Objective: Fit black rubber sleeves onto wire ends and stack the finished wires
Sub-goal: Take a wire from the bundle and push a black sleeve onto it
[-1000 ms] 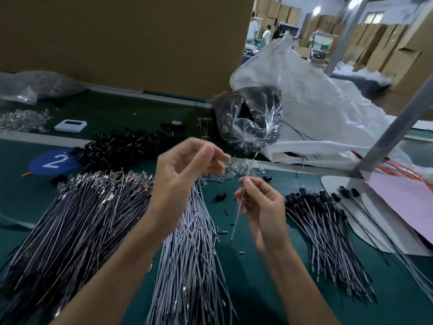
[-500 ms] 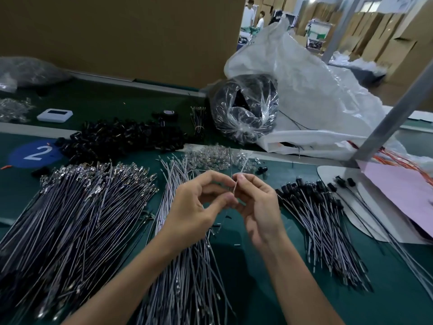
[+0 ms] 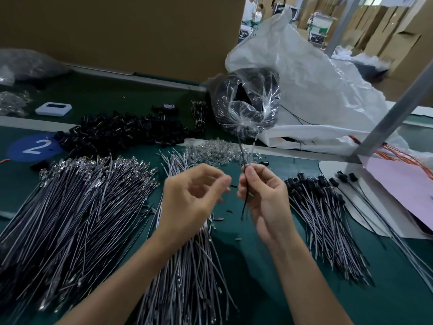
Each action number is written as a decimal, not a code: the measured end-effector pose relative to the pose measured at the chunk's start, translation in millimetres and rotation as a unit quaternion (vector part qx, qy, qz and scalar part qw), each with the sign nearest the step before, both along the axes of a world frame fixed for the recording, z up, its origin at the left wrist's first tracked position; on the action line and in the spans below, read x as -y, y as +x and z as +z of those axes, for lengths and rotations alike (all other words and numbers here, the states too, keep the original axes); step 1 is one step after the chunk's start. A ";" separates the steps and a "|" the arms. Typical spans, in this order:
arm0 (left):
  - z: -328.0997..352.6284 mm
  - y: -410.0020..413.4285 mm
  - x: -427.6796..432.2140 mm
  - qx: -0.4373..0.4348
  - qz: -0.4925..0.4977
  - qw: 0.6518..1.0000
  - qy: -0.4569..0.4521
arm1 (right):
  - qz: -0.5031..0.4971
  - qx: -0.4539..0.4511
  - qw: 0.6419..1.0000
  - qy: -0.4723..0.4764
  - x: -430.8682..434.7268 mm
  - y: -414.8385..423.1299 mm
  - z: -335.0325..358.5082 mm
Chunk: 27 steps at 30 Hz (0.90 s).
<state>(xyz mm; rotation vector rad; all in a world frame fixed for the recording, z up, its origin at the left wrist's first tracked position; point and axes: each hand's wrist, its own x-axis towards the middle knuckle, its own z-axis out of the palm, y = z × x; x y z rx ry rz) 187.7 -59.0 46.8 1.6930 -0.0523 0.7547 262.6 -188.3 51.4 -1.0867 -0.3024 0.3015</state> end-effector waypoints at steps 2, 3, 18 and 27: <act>1.2 2.5 -5.6 -0.011 0.055 0.998 -0.037 | -0.011 0.078 0.995 -0.058 1.8 -2.8 1.5; 2.1 3.4 -7.7 -0.024 0.056 0.995 -0.075 | -0.020 0.123 0.987 -0.102 1.4 -4.8 1.9; -2.4 9.5 -18.8 -0.051 -0.004 0.972 -0.231 | -0.116 0.310 0.882 -0.336 -2.8 -5.4 -8.4; -3.6 9.3 -16.6 -0.056 -0.013 0.968 -0.244 | -0.120 0.343 0.860 -0.359 -5.9 -6.7 -10.9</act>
